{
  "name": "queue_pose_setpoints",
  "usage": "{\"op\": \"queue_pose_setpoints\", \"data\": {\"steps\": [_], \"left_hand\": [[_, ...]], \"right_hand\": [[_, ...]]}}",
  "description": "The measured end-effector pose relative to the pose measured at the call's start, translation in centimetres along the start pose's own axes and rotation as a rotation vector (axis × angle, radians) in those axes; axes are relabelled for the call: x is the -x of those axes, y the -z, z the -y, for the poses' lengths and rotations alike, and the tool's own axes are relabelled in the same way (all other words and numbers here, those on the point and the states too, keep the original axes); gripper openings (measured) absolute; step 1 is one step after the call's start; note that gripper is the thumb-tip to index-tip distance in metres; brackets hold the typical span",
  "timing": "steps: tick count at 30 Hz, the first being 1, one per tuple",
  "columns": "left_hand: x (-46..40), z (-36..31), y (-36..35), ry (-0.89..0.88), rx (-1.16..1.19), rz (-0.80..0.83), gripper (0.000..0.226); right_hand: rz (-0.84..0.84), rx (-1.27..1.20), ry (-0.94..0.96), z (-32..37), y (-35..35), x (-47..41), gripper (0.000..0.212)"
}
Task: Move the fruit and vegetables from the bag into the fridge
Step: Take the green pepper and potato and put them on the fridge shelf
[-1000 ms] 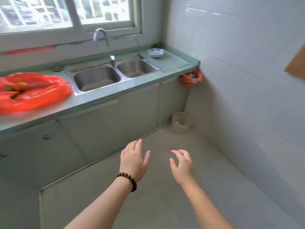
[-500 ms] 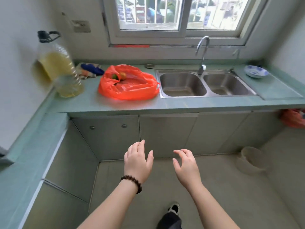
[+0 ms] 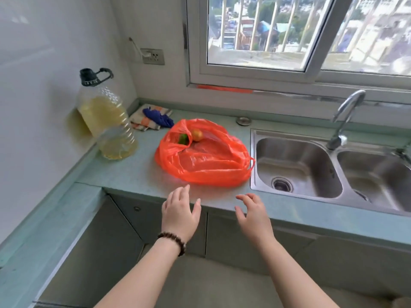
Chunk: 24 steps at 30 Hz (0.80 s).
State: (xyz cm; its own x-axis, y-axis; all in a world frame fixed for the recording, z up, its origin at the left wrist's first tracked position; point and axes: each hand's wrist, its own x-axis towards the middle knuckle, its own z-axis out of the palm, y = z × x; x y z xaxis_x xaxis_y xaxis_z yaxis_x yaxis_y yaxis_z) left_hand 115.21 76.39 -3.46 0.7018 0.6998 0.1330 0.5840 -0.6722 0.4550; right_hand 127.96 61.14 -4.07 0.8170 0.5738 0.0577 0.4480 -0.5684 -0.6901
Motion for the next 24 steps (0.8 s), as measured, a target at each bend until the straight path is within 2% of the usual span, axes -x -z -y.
{"op": "queue_pose_setpoints", "data": {"steps": [9,12,16,19,22,24], "left_hand": [[-9.9,0.9,-0.8,0.045,0.050,-0.051,0.054],[-14.2,1.7,-1.5,0.028,0.073,-0.069,0.048],[-21.1,2.5,-3.1,-0.088,0.101,-0.158,0.030],[-26.6,3.1,-4.3,-0.229,0.163,-0.212,0.031],[-32.0,4.0,-5.5,-0.309,0.131,-0.159,0.036],[-34.7,5.1,-6.5,-0.295,0.036,-0.066,0.047]], "right_hand": [[0.056,-0.022,0.104,2.4,-4.0,-11.4,0.032],[0.048,0.037,0.152,3.0,-5.7,-15.0,0.034],[0.005,0.165,0.222,3.9,-8.0,-21.0,0.037],[-0.043,0.213,0.257,4.9,-9.6,-26.7,0.038],[-0.002,0.282,0.315,5.8,-10.9,-32.5,0.041],[0.068,0.332,0.338,6.2,-11.8,-35.6,0.047]]}}
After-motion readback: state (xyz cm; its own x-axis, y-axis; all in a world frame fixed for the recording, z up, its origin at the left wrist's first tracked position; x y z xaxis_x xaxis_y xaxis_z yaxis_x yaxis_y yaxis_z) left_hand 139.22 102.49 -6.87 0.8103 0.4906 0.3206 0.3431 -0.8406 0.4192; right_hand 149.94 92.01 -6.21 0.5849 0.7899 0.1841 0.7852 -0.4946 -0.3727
